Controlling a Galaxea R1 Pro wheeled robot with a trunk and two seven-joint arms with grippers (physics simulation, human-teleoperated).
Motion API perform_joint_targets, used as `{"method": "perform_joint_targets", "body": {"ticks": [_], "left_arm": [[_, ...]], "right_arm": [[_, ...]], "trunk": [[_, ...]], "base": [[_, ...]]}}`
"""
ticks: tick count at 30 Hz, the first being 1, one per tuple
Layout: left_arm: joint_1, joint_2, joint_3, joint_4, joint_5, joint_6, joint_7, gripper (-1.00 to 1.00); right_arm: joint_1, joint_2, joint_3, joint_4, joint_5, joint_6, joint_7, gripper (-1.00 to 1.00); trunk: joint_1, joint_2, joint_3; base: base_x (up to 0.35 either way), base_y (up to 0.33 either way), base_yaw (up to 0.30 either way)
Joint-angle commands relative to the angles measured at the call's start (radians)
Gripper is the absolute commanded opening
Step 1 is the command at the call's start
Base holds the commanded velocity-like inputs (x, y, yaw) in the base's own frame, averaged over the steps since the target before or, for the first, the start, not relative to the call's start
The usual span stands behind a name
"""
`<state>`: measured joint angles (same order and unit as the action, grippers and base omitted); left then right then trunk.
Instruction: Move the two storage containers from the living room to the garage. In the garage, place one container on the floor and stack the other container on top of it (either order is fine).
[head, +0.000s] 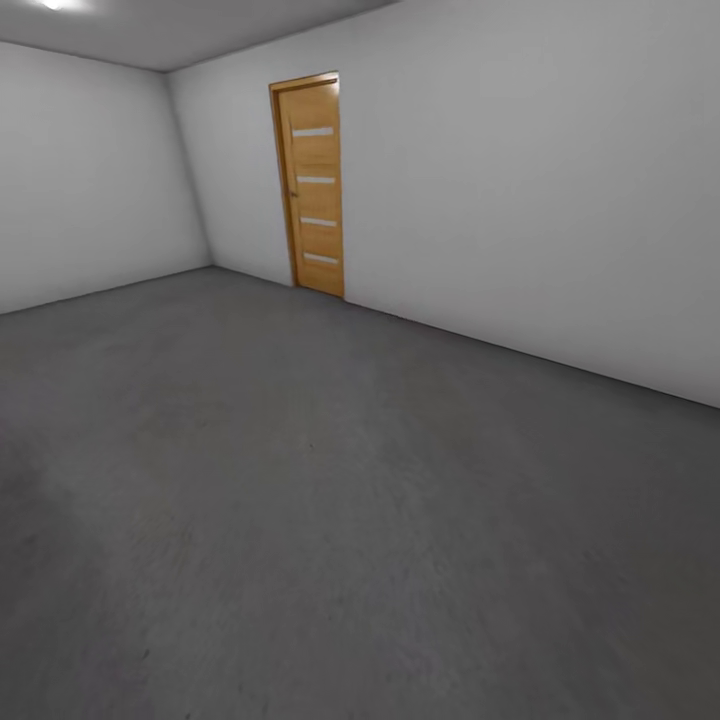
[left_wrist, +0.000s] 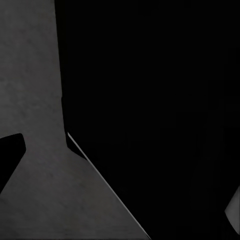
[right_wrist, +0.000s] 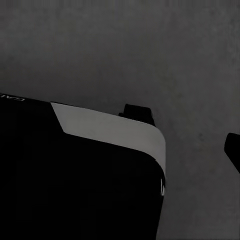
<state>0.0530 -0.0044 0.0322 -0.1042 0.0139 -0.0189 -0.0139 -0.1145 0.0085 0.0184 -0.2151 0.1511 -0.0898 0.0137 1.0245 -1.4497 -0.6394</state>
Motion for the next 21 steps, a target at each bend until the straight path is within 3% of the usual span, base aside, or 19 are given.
{"method": "perform_joint_targets", "body": {"ticks": [1, 7, 21], "left_arm": [[0.001, 0.0, 0.003, -0.002, 0.001, -0.001, -0.001, 1.0], [0.001, 0.0, 0.003, -0.002, 0.001, -0.001, -0.001, 1.0], [0.001, 0.002, 0.004, -0.003, 0.011, -0.001, -0.001, 1.0]], "right_arm": [[-0.001, -0.001, 0.002, 0.004, 0.004, -0.041, 0.0, 1.0], [-0.001, -0.002, 0.0, 0.005, 0.004, -0.076, 0.0, 1.0], [-0.001, -0.002, -0.002, 0.006, -0.001, -0.079, 0.0, 1.0]], "trunk": [[0.001, 0.0, 0.001], [0.001, 0.0, 0.008], [0.001, 0.0, 0.008]], "base": [[0.285, 0.237, 0.0], [0.285, 0.237, 0.0], [0.285, 0.233, 0.0]]}}
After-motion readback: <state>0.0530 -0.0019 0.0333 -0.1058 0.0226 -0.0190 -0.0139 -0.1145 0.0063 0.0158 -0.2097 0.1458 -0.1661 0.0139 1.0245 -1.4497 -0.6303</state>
